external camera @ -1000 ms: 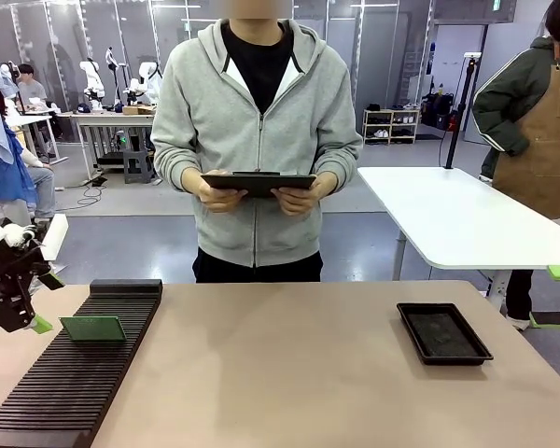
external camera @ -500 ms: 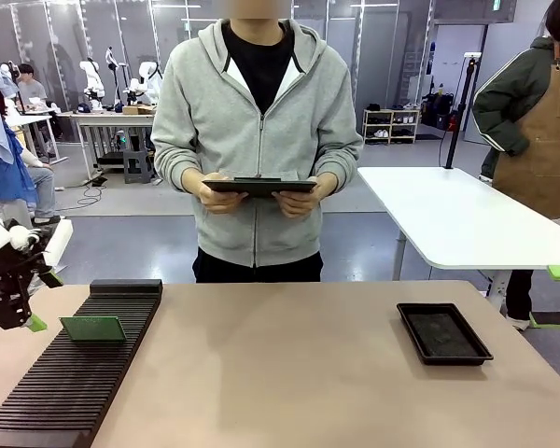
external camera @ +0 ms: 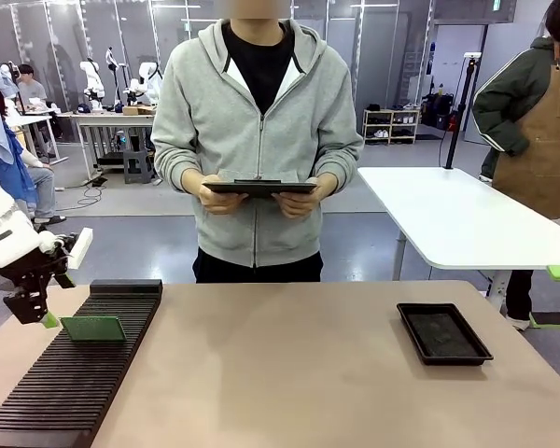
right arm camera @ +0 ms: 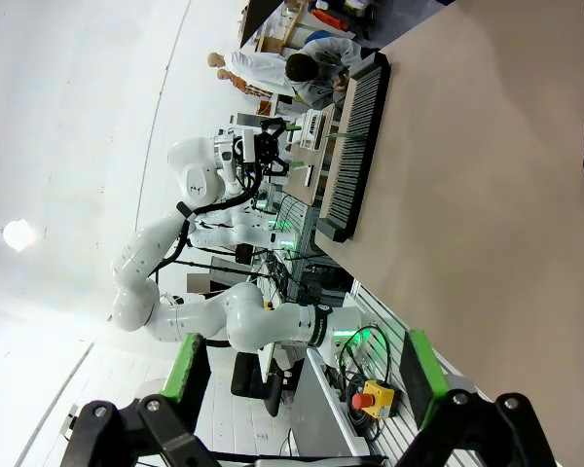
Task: Inspect the PCB.
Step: Pick up the Blank PCB and present it to the human.
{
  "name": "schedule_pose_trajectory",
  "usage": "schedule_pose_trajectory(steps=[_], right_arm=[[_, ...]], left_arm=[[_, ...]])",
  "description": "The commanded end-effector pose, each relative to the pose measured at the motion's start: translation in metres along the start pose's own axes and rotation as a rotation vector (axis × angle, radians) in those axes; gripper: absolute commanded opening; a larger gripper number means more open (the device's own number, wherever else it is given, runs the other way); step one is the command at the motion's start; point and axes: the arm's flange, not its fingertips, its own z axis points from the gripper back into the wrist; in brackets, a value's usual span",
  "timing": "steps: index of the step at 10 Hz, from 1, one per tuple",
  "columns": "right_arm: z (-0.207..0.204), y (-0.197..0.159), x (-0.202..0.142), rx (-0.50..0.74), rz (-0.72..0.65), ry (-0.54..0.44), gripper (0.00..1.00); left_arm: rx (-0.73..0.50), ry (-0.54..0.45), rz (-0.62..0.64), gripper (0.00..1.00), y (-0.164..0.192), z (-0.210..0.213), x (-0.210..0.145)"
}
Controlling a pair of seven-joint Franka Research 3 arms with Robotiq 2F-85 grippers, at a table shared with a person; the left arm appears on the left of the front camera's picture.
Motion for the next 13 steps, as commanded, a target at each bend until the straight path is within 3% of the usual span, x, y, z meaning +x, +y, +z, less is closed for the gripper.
schedule_pose_trajectory(steps=[1, 7, 11, 13], right_arm=[[0.001, 0.001, -0.001, 0.006, 0.004, 0.007, 1.0], [0.001, 0.001, -0.001, 0.006, 0.004, 0.007, 1.0], [0.001, 0.001, -0.001, 0.006, 0.004, 0.007, 1.0], [0.001, 0.001, -0.001, 0.006, 0.004, 0.007, 1.0]], left_arm=[[0.037, 0.043, 0.006, 1.0, 0.014, -0.021, 0.004], [0.013, 0.133, 0.022, 1.0, 0.03, -0.084, -0.004], [-0.017, 0.176, 0.032, 1.0, 0.033, -0.099, -0.012], [-0.013, 0.16, 0.031, 0.64, 0.033, -0.095, -0.014]])
